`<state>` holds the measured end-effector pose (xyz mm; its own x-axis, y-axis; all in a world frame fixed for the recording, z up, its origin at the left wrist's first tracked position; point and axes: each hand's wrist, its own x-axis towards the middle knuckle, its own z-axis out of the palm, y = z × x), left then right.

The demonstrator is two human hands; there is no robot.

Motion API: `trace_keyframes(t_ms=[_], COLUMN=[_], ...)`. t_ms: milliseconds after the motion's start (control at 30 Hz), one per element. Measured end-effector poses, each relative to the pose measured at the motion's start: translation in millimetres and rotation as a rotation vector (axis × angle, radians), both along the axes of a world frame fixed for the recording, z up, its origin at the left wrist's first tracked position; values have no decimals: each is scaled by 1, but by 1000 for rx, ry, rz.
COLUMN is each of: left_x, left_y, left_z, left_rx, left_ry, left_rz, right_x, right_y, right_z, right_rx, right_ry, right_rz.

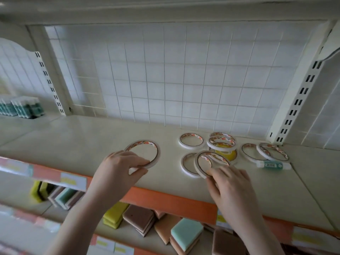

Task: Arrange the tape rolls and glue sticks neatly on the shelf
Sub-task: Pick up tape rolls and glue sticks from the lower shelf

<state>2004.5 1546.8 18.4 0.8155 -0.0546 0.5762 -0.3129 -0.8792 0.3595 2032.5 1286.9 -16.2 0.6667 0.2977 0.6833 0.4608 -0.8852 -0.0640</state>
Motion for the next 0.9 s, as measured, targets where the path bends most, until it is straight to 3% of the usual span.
trace_keyframes(t_ms=[333,900], left_x=[-42,-81], left_y=[151,440], left_z=[6,17], left_rx=[-9,192], left_ry=[-54,-83], left_rz=[96,278], right_x=[-13,4], right_y=[157,455], right_z=[9,14], right_rx=[11,154], right_ry=[-68,-19], right_rz=[104,233])
